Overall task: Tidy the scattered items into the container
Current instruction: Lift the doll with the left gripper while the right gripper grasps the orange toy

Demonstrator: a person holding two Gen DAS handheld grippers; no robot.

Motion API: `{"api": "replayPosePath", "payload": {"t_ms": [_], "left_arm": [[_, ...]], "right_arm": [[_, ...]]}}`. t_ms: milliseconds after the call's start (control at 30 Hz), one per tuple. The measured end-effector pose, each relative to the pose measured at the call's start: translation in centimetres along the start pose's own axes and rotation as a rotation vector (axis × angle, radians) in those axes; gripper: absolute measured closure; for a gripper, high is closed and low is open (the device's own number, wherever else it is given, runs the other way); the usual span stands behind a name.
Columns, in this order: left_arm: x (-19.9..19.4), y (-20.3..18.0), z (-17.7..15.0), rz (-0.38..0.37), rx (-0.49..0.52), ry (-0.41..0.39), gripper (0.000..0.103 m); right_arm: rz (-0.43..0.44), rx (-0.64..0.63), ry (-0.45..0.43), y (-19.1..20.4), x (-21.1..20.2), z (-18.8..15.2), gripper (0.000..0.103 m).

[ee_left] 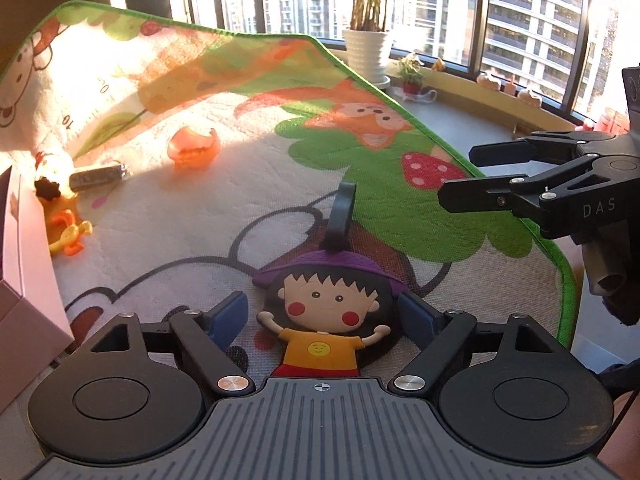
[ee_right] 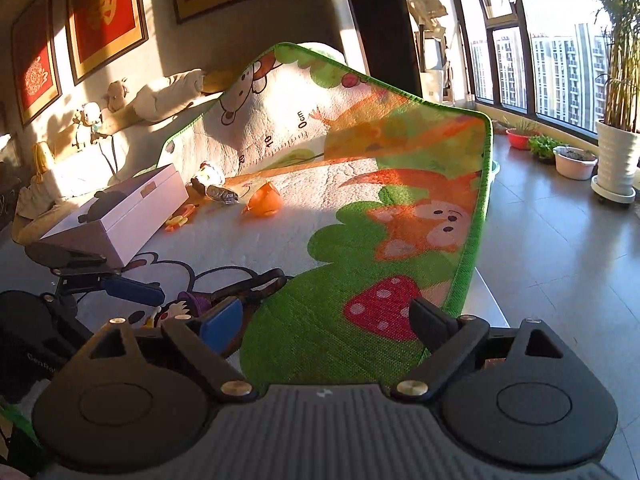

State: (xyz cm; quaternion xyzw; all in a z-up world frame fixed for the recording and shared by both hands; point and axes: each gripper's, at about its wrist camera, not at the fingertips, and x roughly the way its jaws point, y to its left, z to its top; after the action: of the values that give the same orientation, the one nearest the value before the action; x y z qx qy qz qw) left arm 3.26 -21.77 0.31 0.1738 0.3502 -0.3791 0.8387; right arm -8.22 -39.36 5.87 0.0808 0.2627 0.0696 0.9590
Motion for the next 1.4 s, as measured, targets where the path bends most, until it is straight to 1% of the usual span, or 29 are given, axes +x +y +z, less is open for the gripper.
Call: {"api": "replayPosePath", "payload": {"t_ms": [33,67,200,267,333,467,567,667,767,867,900,933,1000,1100,1200,1333,1367,1400], "left_arm": [[0.0,-0.1,0.0,-0.005,0.000,-0.005,0.023],[0.0,-0.2,0.1,-0.003,0.003,-0.010,0.025],[-0.4,-0.5,-0.1,0.017,0.009,-0.021,0.025],[-1.4,-0.5,-0.6,0.035,-0.005,-0.033,0.025],[-3.1,0.0,-1.5,0.052,-0.041,-0.055,0.025],[-7.4,1.7,-4.1,0.129,-0.153,-0.101,0.025],[-10.1,2.8,-6.0,0.193,-0.224,-0.121,0.025],[-11.9,3.9,-7.4,0.237,-0.273,-0.134,0.025],[-12.5,4.9,-8.3,0.260,-0.312,-0.143,0.025],[-12.9,5.5,-9.0,0.259,-0.339,-0.156,0.025],[-13.0,5.7,-9.2,0.257,-0.346,-0.161,0.025],[-13.2,5.8,-9.4,0.255,-0.351,-0.166,0.025],[-13.5,6.1,-9.8,0.254,-0.359,-0.177,0.025],[-14.0,6.3,-10.3,0.255,-0.364,-0.194,0.025],[-14.5,6.3,-10.6,0.260,-0.357,-0.208,0.025],[-15.4,5.9,-10.8,0.262,-0.339,-0.234,0.025],[-15.6,5.8,-10.8,0.263,-0.332,-0.241,0.027],[-15.9,5.7,-10.8,0.263,-0.326,-0.247,0.036]], "right_arm": [[0.000,0.001,0.003,0.0,0.0,0.0,0.012],[0.000,0.000,0.005,0.0,0.1,0.0,0.012],[0.009,-0.030,-0.003,0.5,0.2,0.7,0.012],[0.026,-0.056,-0.005,1.0,0.7,1.3,0.012],[0.051,-0.090,0.001,1.7,1.7,2.3,0.012],[0.095,-0.195,0.048,3.9,5.3,4.6,0.012],[0.104,-0.285,0.079,6.0,9.0,6.3,0.012],[0.093,-0.328,0.090,7.6,13.1,8.0,0.012],[0.061,-0.345,0.104,8.7,17.1,9.4,0.018],[0.023,-0.345,0.159,9.1,20.4,10.2,0.027],[0.023,-0.336,0.189,9.1,21.2,10.4,0.041],[0.030,-0.321,0.209,9.0,21.6,10.5,0.051],[0.026,-0.310,0.213,9.1,21.1,10.7,0.051],[0.032,-0.342,0.192,9.9,18.5,10.4,0.051],[0.087,-0.361,0.211,11.0,14.9,9.7,0.051],[0.164,-0.431,0.220,13.3,9.5,8.1,0.051],[0.184,-0.443,0.224,13.9,8.4,7.7,0.051],[0.204,-0.453,0.227,14.4,7.3,7.3,0.051]]}}
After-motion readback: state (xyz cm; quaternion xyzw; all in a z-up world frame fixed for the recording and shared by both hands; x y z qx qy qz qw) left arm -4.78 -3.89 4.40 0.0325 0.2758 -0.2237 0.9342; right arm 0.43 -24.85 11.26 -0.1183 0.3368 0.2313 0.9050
